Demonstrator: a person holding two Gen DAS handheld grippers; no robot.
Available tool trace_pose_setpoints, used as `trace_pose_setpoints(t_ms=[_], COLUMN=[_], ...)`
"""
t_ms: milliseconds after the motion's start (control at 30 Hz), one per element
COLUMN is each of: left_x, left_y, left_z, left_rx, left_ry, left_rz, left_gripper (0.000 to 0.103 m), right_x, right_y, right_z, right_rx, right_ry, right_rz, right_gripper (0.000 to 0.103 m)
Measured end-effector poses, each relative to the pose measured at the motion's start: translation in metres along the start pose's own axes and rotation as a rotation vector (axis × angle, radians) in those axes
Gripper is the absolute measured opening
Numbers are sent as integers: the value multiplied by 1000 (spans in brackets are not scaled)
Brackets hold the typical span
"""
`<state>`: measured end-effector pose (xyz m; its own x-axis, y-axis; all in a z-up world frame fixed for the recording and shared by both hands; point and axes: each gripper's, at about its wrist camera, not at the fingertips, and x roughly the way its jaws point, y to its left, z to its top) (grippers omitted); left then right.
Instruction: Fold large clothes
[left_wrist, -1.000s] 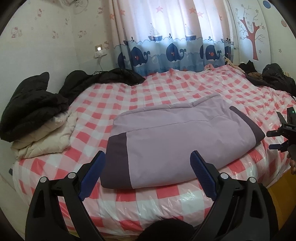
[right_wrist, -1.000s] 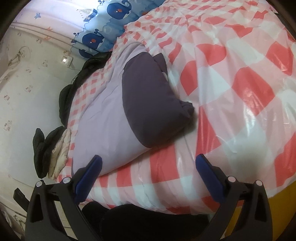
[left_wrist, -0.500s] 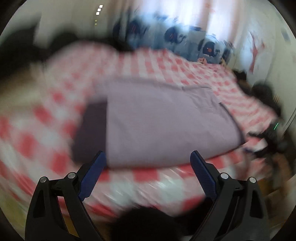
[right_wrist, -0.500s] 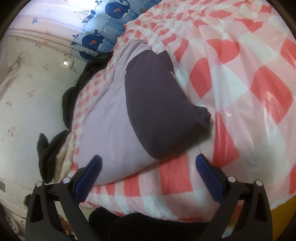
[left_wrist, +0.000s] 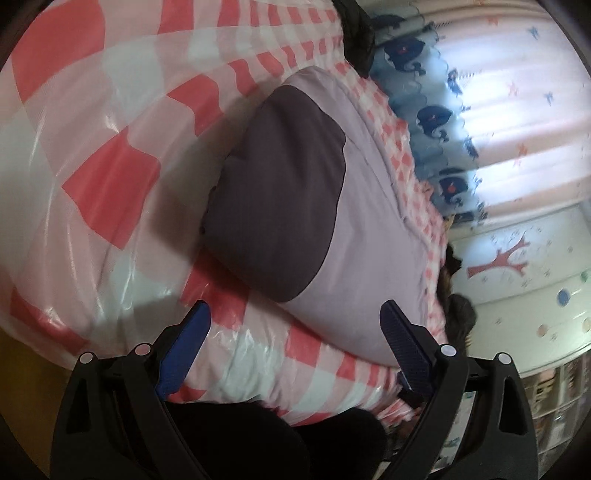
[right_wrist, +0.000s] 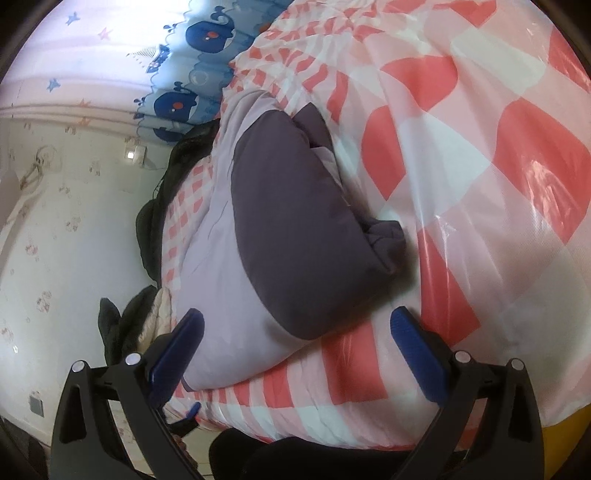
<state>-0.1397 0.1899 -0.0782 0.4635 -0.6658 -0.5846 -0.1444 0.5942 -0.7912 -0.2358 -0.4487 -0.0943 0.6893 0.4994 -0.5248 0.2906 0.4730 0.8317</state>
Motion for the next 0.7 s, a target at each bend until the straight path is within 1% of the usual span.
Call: trace_pose_setpoints(t_ms=[100,200,300,333,433,500,567,600,633,667,700], left_x=[4,14,24,27,30,28,24,22,23,26,31], left_y=[7,13,19,20,12,5,-2,-3,-2,-1,1], left_z=[9,15,18,18,21,24,28,30,31,32,31], left_rx=[-61,-112,-164,-171,-160,-137,-108,-106,-112,-117,-122], left_ry=[3,5,9,8,-20,-35,-49,-57,-63,-60,-48], left_rz=[-58,-78,-122,-118,-100,-114,-128,-144,-154,-146,-116], left_gripper=[89,89,89,89,89,89,91,91,92,93,93], right_x=[1,8,13,13,18,18,13,9,8,8,13], right_y=[0,-1,-1,0,-1,2,7,11,13,15,15], right_z=[3,9,12,11,13,12,13,13,14,15,15], right_rx=[4,8,6,6,7,3,4,0,-10,-24,-39], right_ry=[-15,-10,-16,-18,-11,-6,-18,-32,-35,-29,-10], right_rz=[13,-5,-6,-7,-17,-17,16,48,57,45,7], right_gripper=[97,97,97,97,97,97,97,97,97,97,97])
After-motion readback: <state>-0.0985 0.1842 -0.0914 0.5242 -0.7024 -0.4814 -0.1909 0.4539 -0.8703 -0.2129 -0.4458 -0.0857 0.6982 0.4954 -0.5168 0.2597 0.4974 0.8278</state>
